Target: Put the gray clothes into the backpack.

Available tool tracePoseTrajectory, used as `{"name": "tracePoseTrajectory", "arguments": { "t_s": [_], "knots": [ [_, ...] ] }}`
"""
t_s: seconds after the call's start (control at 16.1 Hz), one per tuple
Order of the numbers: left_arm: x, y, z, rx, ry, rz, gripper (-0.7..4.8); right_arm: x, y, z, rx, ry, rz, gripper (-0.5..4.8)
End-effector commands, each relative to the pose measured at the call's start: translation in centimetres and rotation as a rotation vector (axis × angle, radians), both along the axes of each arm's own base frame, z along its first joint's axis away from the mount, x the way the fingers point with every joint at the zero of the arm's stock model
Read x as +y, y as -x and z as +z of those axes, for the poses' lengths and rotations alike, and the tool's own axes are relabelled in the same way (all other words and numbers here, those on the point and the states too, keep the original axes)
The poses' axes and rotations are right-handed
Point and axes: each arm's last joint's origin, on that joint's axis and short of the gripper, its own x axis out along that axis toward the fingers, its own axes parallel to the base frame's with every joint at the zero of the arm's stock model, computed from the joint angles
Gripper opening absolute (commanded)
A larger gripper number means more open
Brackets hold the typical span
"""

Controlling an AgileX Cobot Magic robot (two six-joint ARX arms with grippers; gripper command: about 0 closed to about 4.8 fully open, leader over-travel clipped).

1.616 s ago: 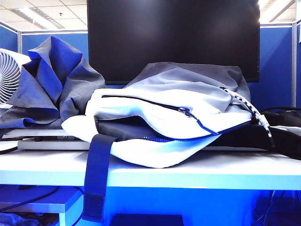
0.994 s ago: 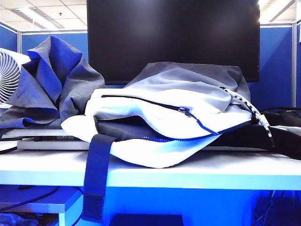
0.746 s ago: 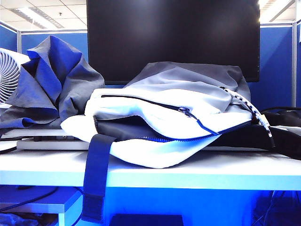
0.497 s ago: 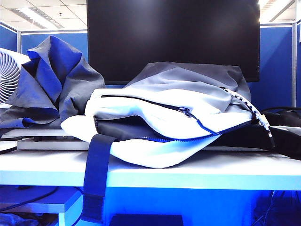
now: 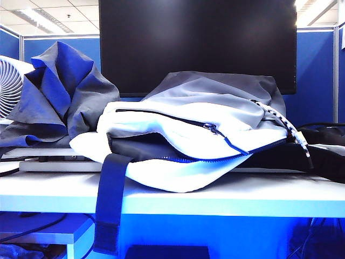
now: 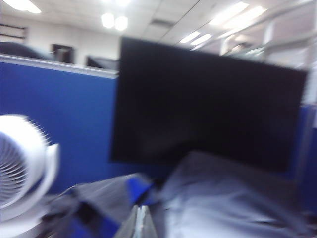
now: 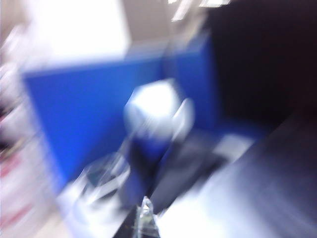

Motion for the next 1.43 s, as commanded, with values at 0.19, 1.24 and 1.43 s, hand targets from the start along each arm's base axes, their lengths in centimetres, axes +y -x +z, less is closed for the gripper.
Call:
{"name": "tracePoseTrajectory", "arguments": {
  "t_s": [0.19,1.24,1.43],
  "knots": [
    [0.2,-3.2,-1.1,0.167,-0.041,0.035,-0.05,8.3,-6.1,-4.8,0.229,0.341,0.073,1.92],
    [0.1,-5.3,-1.2,0.178,-0.072,-0.005,-0.03,17.9,-10.7,-11.7,-0.072,0.786,-0.473,-0.05],
    [0.1,-6.0,-1.5,0.207,-0.071,-0.006,-0.03,18.2,-12.2,-5.8,-0.116,0.617,-0.544,-0.05]
  ]
}}
